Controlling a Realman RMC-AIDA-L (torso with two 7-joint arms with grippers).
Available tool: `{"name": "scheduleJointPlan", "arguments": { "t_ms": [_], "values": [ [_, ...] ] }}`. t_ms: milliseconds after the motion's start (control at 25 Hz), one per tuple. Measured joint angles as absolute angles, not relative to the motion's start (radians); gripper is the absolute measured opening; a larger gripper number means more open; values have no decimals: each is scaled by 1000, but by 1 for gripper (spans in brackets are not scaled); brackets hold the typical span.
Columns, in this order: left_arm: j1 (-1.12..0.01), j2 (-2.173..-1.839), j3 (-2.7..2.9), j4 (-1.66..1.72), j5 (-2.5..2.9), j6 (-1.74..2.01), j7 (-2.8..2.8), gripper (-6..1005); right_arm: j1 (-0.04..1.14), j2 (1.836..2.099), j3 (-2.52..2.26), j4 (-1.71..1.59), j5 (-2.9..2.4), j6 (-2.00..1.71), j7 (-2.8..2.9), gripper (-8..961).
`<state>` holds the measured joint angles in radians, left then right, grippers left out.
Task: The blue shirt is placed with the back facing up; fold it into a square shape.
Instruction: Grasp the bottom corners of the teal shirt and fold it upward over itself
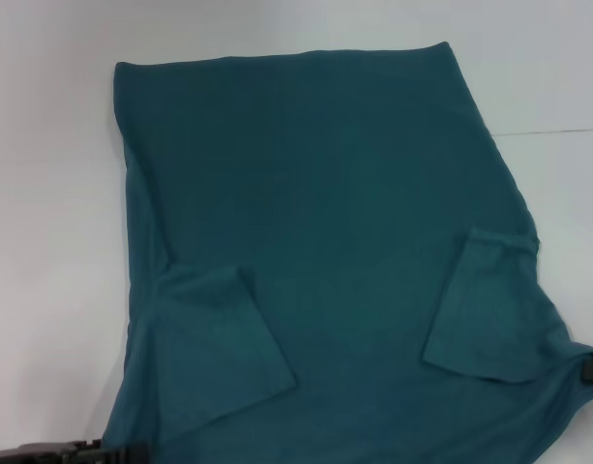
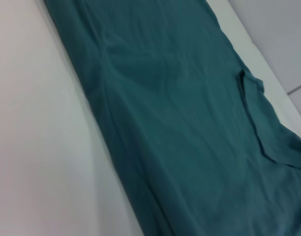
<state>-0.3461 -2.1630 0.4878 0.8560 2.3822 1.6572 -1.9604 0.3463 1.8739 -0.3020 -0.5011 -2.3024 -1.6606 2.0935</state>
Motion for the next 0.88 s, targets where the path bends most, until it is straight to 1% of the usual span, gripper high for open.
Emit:
{"name": "scheduleJointPlan", "arguments": {
  "t_ms": [120,320,760,880],
  "values": [
    [-350,-2160,488,856,2383,1637,-1968,852,347,1874,-299,-501,-2302,-1662,2096,53],
    [-355,-2157,491,860,2397,1628,-1977,627,352,1873,-299,-502,-2302,-1663,2097,53],
    [-367,-2155,500,861,2413,1635,-1988,374,355,1868,-299,-502,-2303,-1660,2098,53],
    [-371,-2154,500,861,2413,1634,-1991,250,356,1868,-299,-502,-2303,-1660,2098,53]
  ]
}}
